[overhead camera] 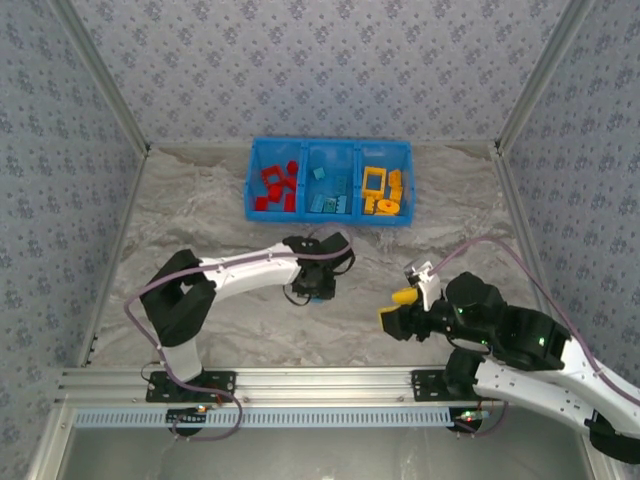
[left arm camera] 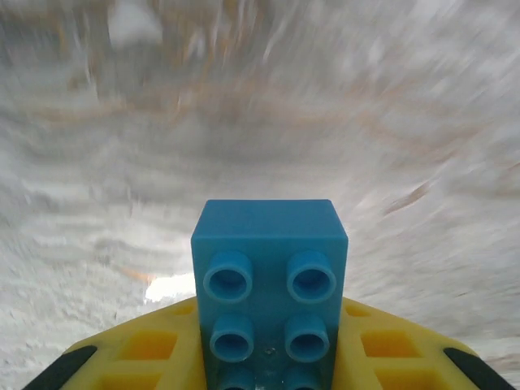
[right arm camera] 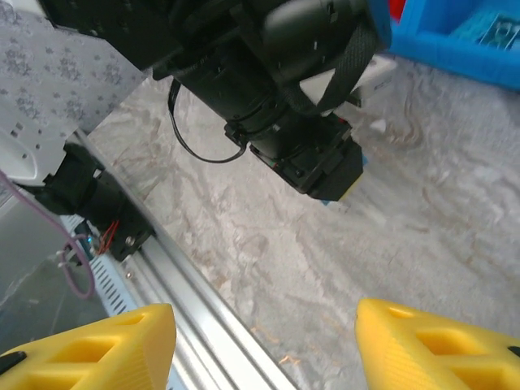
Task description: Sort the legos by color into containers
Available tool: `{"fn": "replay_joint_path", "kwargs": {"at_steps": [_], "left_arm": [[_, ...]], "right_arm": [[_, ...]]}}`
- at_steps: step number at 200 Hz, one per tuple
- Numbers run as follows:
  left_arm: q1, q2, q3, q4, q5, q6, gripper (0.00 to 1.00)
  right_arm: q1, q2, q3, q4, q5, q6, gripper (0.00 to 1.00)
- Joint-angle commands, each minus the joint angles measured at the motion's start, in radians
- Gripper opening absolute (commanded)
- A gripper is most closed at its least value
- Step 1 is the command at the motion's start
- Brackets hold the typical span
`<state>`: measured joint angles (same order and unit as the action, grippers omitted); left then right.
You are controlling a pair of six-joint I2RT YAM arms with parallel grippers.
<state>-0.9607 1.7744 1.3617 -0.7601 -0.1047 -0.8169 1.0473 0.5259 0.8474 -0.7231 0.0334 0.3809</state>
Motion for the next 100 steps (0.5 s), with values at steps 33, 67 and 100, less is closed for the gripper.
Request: {"fn": "replay_joint_path", "kwargs": {"at_steps": [33, 67, 100], "left_arm": [[0.169, 0.079, 0.328, -0.078, 0.009, 0.199, 0.32], [0.246, 0.201, 0.524, -0.05, 0.059, 0.296, 0.32], [0.288, 0.361, 0.754, -0.069, 0.047, 0.347, 0.32]], "right_arm": [[0.007, 0.148, 0.039, 0.374, 0.348, -0.309, 0.64], [-0.06, 0.312, 0.077, 0.534, 0.467, -0.393, 0.65], [-0.219, 0.447, 0.105, 0.637, 0.39, -0.324, 0.65]]}}
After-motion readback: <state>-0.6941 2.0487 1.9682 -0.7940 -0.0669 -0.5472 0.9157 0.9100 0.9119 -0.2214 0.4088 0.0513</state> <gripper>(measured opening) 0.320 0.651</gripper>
